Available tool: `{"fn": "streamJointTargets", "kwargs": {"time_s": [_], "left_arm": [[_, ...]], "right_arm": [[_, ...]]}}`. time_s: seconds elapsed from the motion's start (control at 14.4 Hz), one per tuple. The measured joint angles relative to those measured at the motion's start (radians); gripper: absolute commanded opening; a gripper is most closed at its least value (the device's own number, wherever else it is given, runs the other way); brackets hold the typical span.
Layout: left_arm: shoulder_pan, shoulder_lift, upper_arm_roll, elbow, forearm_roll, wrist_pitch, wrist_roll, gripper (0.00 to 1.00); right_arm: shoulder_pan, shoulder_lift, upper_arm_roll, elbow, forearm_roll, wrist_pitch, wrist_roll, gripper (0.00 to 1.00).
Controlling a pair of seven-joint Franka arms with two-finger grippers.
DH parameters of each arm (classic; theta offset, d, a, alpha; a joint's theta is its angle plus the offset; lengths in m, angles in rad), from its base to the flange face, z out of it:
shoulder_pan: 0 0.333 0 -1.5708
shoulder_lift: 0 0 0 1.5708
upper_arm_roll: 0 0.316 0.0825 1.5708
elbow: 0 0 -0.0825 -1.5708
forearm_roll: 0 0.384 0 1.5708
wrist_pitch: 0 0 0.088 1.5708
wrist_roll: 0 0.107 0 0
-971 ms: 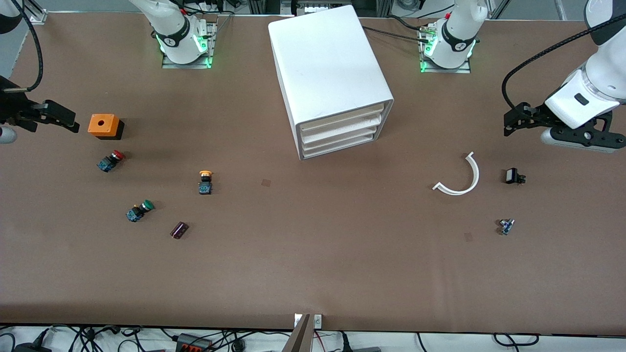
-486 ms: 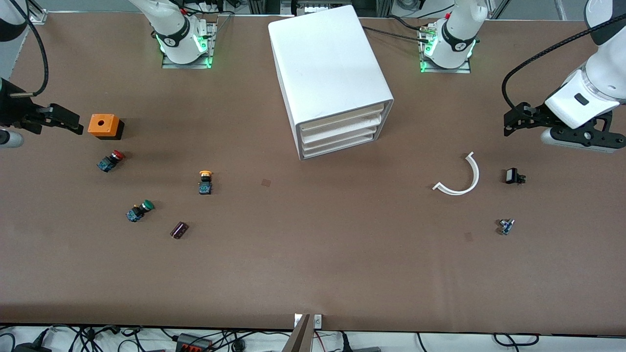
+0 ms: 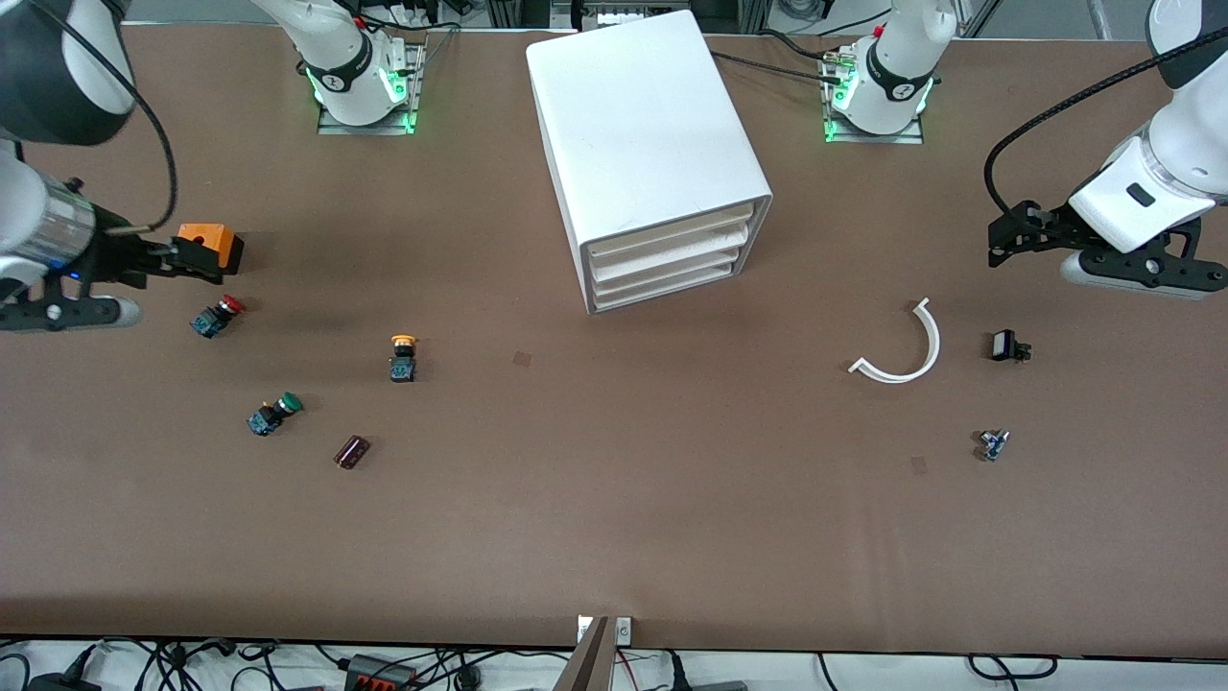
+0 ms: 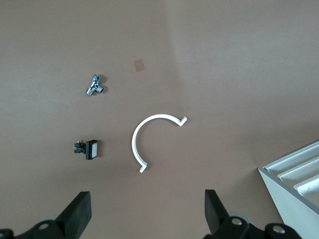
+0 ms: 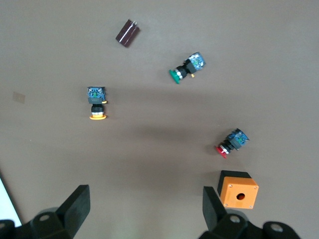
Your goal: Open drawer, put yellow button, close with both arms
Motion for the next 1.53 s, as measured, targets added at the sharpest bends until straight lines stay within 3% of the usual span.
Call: {"fn": "streamJointTargets", "kwargs": {"time_s": [0.49,0.83,1.11,1.53], "left_arm": [[0.000,0.000,0.000,0.000,0.000,-0.006,-0.020,1.00],[-0.014,0.000,-0.004,0.004,-0.005,-0.115,-0.038,1.00],[-0.039,0.009,-0.046,0.004,-0.011,-0.161,-0.038,1.00],[-0.056,0.072,-0.068,0.002,-0.260,-0.173,-0.006,1.00]], "right_arm": [[0.123,0.189,0.003,-0.007,0.006,0.128,0.008,1.00],[0.183,0.302,0.003,-0.008,0.054,0.261,0.046,1.00],[0.199,0.380,0.002,-0.008,0.055,0.336,0.054,1.00],[0.199,0.442,-0.001,-0.008,0.055,0.364,0.054,1.00]]}}
